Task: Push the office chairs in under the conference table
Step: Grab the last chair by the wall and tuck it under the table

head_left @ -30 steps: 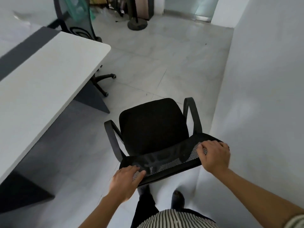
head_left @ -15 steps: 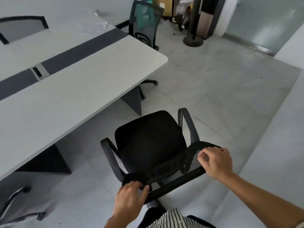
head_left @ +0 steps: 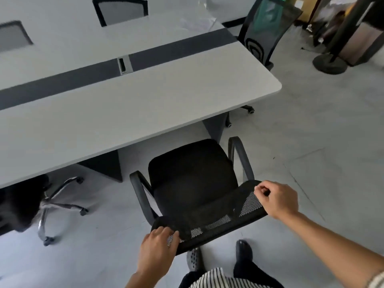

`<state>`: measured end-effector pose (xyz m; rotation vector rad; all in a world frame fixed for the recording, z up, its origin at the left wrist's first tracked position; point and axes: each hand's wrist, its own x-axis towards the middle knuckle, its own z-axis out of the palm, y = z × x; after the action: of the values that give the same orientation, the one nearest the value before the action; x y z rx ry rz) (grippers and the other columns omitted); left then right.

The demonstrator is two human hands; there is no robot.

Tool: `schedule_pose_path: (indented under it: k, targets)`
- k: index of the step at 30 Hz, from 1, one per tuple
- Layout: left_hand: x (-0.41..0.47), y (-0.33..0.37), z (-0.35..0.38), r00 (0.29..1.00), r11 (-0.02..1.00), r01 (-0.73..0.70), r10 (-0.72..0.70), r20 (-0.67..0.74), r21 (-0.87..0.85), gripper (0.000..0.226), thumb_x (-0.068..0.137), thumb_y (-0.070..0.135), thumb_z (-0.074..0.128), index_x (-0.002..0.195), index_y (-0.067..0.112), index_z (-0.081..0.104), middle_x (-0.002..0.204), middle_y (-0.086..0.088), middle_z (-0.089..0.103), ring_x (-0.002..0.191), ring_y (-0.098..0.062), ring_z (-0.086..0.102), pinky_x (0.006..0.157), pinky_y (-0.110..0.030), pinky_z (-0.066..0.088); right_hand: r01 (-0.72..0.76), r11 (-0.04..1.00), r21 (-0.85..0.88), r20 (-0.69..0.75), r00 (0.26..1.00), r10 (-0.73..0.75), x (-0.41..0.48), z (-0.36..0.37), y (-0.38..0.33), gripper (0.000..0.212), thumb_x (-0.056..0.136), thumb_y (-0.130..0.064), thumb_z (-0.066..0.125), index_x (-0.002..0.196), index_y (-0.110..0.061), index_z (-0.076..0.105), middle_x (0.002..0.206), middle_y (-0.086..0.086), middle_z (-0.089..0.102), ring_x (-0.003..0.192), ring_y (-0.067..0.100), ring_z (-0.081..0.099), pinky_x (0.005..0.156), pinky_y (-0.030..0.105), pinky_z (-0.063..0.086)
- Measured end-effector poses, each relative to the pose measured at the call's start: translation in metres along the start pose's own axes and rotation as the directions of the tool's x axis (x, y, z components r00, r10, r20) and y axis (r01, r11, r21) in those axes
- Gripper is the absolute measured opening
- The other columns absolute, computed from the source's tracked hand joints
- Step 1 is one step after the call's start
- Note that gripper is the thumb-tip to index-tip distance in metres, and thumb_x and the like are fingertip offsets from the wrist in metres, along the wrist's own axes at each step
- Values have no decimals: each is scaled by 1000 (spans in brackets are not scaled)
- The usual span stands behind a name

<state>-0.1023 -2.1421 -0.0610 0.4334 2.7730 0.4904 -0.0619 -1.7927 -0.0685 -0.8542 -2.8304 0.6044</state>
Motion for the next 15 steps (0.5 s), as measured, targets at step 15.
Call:
schedule_pose_path:
  k: [15]
  targets:
    - [33, 40, -1, 870, 882, 470, -459, -179, 28, 39, 93, 47, 33, 76, 25, 60, 82, 6, 65, 85, -19, 60, 78, -33, 42, 208, 978, 33, 280, 937, -209, 144, 29, -77, 23, 84, -32, 58, 67, -19, 65, 60, -1, 58, 63, 28, 51, 57, 30, 34]
